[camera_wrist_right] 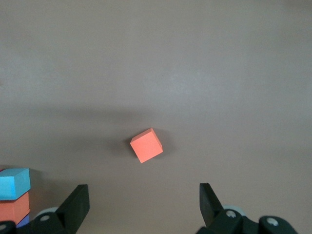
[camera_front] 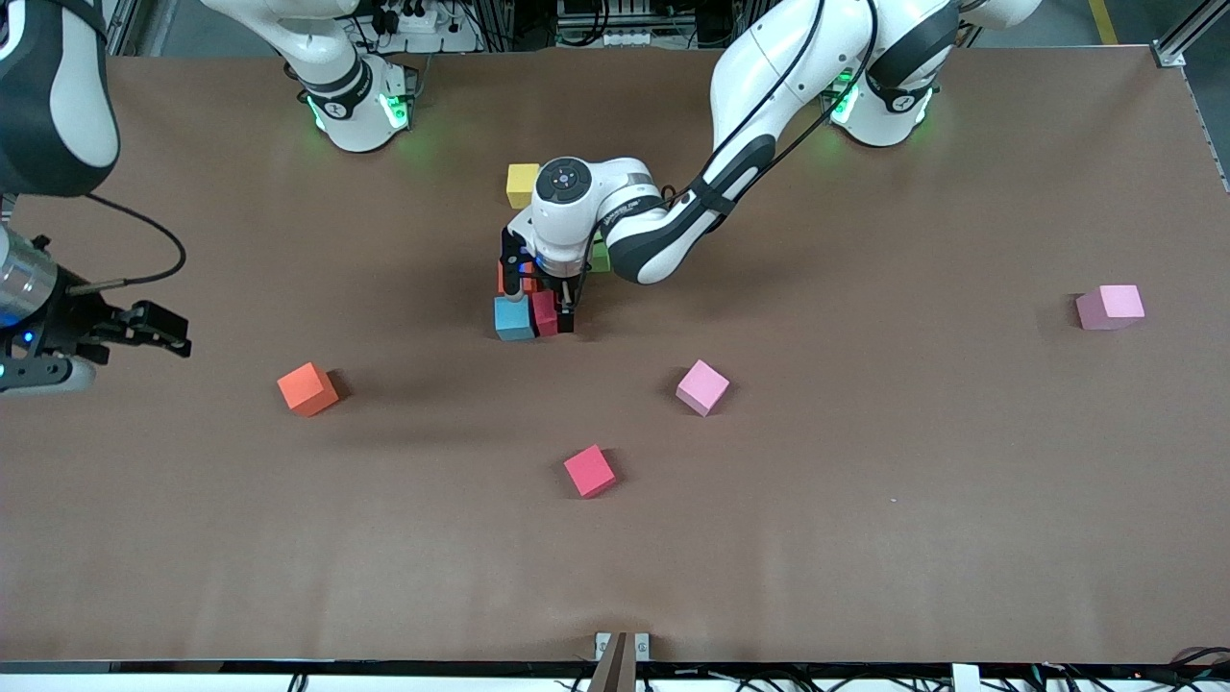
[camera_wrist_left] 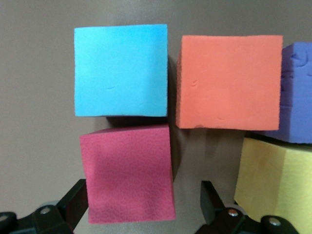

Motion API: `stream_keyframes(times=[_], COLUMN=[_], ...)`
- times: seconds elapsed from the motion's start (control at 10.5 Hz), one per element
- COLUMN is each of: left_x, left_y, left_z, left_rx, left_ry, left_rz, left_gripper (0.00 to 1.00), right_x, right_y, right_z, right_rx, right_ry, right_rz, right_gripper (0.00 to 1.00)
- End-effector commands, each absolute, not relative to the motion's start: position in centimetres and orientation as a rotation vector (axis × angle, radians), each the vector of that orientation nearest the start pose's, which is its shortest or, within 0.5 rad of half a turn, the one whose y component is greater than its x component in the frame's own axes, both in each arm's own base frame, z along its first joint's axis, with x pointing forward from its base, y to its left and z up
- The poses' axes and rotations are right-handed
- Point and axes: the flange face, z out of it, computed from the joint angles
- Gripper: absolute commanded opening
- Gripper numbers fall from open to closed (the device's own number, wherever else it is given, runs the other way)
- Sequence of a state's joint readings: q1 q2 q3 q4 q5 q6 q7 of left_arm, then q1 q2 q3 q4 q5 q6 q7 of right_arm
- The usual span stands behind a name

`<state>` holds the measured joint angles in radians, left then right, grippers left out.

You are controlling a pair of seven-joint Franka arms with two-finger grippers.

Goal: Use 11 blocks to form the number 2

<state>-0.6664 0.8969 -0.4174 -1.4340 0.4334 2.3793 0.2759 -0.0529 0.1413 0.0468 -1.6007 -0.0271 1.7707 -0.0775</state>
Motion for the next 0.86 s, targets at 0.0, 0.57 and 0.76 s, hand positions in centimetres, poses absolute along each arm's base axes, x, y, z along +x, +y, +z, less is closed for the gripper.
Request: stream_keyframes(times=[0.0,0.57,0.76], left_x=[40.8,42.9,43.2], left_y=[-61.6,-61.3,-61.2], left_z=[20.1,20.2,19.9], left_rx=[-2.312,-2.334,-2.329], left_ry=[2.175,2.143,2.145], left_rz=[-0.222,-0.28,-0.311], left_gripper=[1.0,1.0,1.0], right_x=[58.0,57.7,57.7], right_y=[0.2,0.4,0.3], right_z=[55.6,56.6,56.9], right_rx=[-3.087,-3.084,-3.081], right_ry=[-0.054,-0.035,-0.03], right_rz=[-0.083,-0.106,-0.108], right_gripper=[1.0,1.0,1.0])
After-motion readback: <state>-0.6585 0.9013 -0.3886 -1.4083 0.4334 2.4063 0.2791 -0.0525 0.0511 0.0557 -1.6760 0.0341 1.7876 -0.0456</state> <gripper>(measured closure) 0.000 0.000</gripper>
